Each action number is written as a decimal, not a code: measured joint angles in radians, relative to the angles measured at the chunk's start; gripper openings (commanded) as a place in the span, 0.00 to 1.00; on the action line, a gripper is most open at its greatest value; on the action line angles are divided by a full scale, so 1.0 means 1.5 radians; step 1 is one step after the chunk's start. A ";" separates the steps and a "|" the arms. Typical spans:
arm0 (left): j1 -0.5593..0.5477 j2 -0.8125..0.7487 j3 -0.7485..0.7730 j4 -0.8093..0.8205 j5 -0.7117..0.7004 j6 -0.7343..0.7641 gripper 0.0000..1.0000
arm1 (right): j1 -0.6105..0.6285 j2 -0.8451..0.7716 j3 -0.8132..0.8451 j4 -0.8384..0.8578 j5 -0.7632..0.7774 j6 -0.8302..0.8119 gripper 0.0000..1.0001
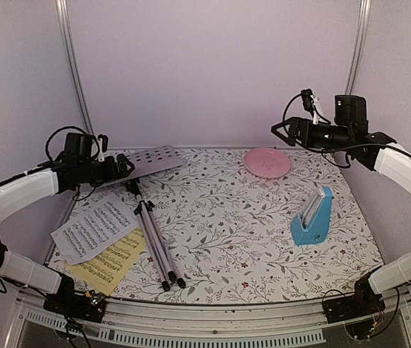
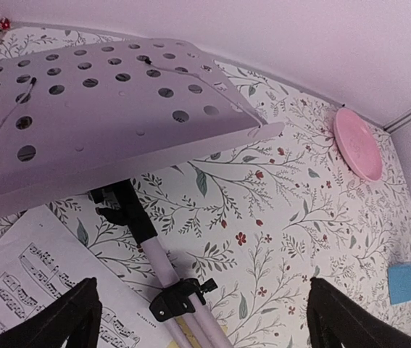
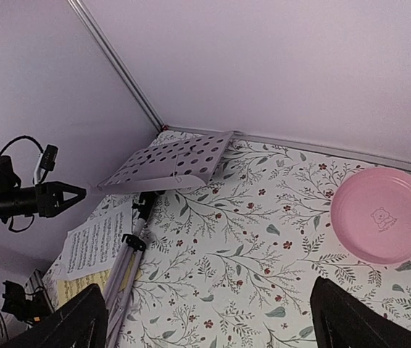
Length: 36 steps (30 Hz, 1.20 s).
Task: Set up the instrument practice props
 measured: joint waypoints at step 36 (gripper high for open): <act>0.079 0.364 0.358 -0.183 0.178 0.391 0.97 | 0.325 0.420 0.214 0.044 -0.078 0.086 0.99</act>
